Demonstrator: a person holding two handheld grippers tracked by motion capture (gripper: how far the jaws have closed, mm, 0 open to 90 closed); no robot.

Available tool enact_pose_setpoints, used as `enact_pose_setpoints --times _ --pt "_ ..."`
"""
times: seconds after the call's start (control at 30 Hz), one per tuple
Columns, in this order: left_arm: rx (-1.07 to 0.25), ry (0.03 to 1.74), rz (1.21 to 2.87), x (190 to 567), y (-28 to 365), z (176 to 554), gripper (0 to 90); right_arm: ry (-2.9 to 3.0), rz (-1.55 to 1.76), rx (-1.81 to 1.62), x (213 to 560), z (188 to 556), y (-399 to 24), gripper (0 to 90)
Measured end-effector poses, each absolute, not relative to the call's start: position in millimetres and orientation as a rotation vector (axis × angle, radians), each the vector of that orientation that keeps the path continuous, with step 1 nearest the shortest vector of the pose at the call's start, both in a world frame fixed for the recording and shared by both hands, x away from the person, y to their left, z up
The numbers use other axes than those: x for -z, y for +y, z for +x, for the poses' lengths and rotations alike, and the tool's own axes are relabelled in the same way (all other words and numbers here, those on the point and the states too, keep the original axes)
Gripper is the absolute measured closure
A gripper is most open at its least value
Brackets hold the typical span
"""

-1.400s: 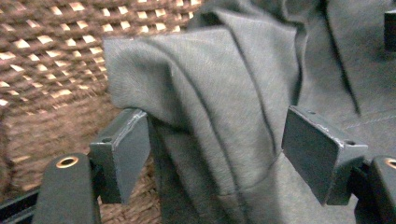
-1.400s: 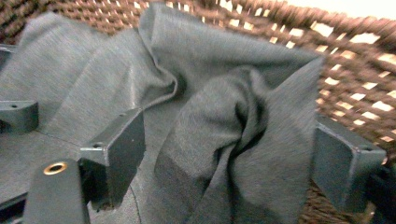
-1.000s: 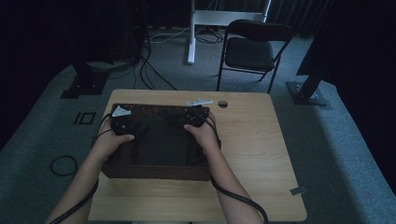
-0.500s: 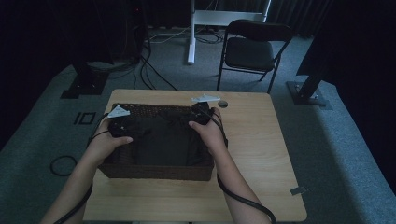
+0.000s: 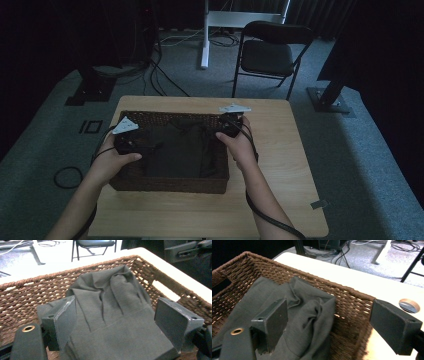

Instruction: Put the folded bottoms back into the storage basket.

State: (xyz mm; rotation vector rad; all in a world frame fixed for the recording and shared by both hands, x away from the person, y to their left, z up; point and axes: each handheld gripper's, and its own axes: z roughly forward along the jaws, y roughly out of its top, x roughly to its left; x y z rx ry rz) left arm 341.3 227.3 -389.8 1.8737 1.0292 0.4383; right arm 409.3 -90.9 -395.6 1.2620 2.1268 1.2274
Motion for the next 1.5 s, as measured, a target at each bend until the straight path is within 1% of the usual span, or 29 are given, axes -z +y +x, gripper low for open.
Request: enact_pose_setpoints --times 0.23,0.57,0.6,0.7,0.8,1.0,1.5 --pt "-0.437 1.016 1.852 385 229 330 19.6 2.111 1.253 -1.221 398 401 -110 13.9" --pt "-0.417 1.014 1.837 397 233 307 19.6 2.091 1.243 -1.227 399 390 -132 13.6" --pt "-0.411 1.015 1.810 398 235 301 19.6 2.089 1.242 -1.231 400 389 -134 13.5" --pt "-0.407 1.000 1.800 399 236 293 19.6 2.077 1.234 -1.244 404 380 -145 13.4" --pt "-0.402 0.991 1.799 400 238 285 19.6 2.073 1.235 -1.248 404 379 -147 13.4" --pt "-0.402 0.977 1.797 404 242 268 19.6 2.054 1.221 -1.253 408 364 -162 13.3" --pt "-0.389 0.957 1.760 419 247 229 19.5 2.002 1.254 -1.231 427 342 -200 13.1"
